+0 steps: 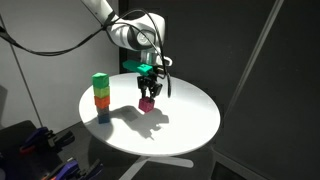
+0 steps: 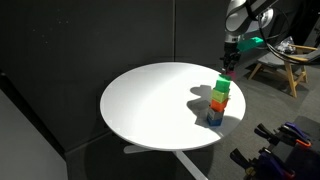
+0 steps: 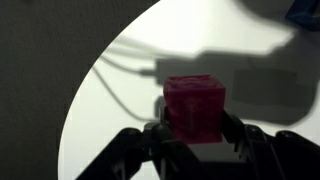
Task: Lift the pink building block and put it on the table
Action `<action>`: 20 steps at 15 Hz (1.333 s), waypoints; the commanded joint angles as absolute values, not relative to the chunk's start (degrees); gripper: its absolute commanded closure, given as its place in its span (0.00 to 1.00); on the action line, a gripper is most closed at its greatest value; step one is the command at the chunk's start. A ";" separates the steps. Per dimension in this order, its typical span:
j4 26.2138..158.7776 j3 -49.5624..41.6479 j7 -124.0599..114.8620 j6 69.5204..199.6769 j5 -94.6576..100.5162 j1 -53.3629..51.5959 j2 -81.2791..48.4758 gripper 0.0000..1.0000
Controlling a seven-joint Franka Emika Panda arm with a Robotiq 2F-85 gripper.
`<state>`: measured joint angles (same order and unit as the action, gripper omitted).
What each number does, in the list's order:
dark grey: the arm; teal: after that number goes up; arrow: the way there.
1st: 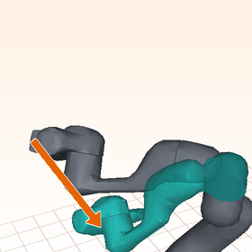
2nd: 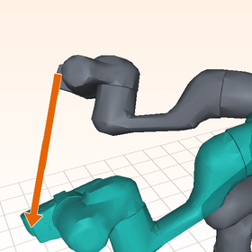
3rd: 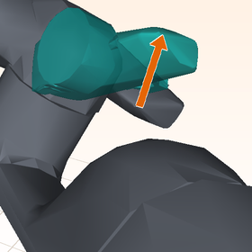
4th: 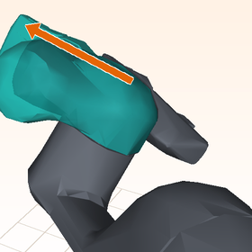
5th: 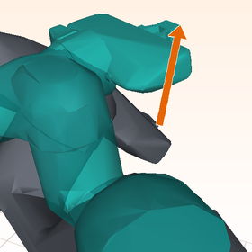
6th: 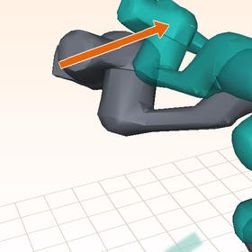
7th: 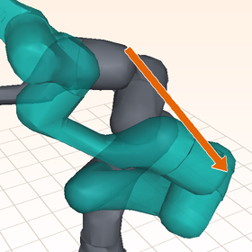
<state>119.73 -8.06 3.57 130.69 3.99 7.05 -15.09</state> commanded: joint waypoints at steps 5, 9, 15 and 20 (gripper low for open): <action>118.26 -8.35 -1.40 133.50 6.42 6.12 -20.04 0.71; 117.97 -8.37 -2.02 133.37 6.27 5.89 -20.83 0.71; 119.09 -7.81 -0.36 133.53 4.98 6.46 -20.49 0.46; 119.01 -7.81 -0.39 133.53 4.98 6.46 -20.51 0.46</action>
